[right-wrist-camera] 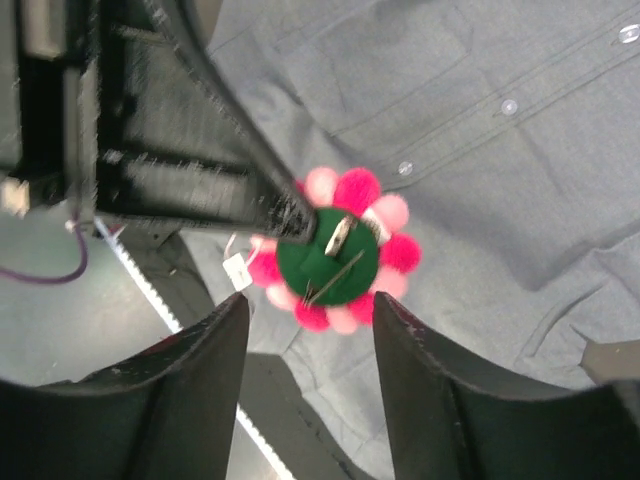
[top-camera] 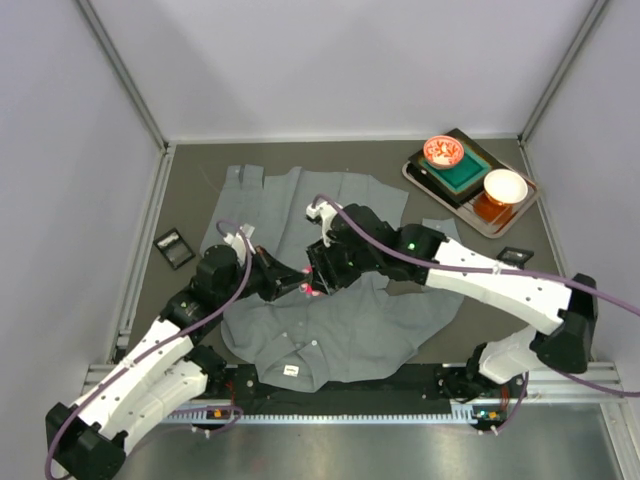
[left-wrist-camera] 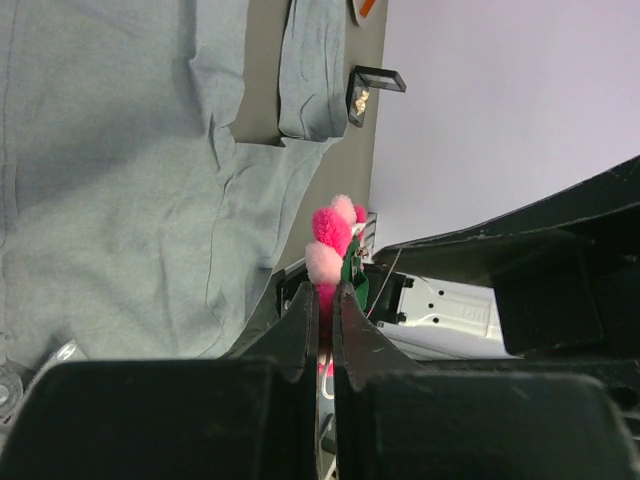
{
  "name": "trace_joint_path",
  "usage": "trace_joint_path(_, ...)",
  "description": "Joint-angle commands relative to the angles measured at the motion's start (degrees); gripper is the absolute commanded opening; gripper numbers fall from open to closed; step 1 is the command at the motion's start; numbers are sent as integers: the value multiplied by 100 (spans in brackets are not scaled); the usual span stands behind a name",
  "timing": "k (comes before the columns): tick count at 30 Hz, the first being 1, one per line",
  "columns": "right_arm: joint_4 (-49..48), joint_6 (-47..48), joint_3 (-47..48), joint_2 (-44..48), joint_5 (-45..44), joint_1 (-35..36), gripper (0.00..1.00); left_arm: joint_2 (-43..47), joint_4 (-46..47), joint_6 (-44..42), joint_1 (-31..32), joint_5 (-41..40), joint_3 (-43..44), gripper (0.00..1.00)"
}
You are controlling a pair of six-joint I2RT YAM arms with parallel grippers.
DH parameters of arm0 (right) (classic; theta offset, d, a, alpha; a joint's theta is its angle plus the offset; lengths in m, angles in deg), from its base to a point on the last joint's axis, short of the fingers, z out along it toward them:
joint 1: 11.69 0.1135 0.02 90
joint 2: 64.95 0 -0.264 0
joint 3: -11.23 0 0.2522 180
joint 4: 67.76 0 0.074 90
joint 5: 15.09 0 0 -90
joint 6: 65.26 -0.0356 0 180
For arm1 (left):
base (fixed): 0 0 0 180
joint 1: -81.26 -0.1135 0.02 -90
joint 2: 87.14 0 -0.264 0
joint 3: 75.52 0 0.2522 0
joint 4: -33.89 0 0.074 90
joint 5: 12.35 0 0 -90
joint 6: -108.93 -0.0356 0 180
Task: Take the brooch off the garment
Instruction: Close the brooch.
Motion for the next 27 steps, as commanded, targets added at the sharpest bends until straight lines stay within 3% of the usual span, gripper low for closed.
trace_joint_path(1, -147, -52, -252, 892, 552, -150, 55, 107, 821, -525, 0, 324, -252, 0)
trace_joint_path(7, -901, -140, -1253, 1621, 2415, -1213, 64, 107, 1919, -745, 0, 842, -656, 0)
trace_joint_path(12, -3269, -1121, -2774, 2026, 3505, -1548, 69, 239, 2605, -492, 0, 1010, -990, 0)
trace_joint_path(18, -6038, -2396, -4049, 2167, 3709, -1557, 68, 301, 3151, -306, -9, 1177, -1237, 0)
trace_joint_path(27, -7898, -3127, -4823, 1930, 3744, -1557, 53, 283, 3529, -166, 0, 1309, -1333, 0)
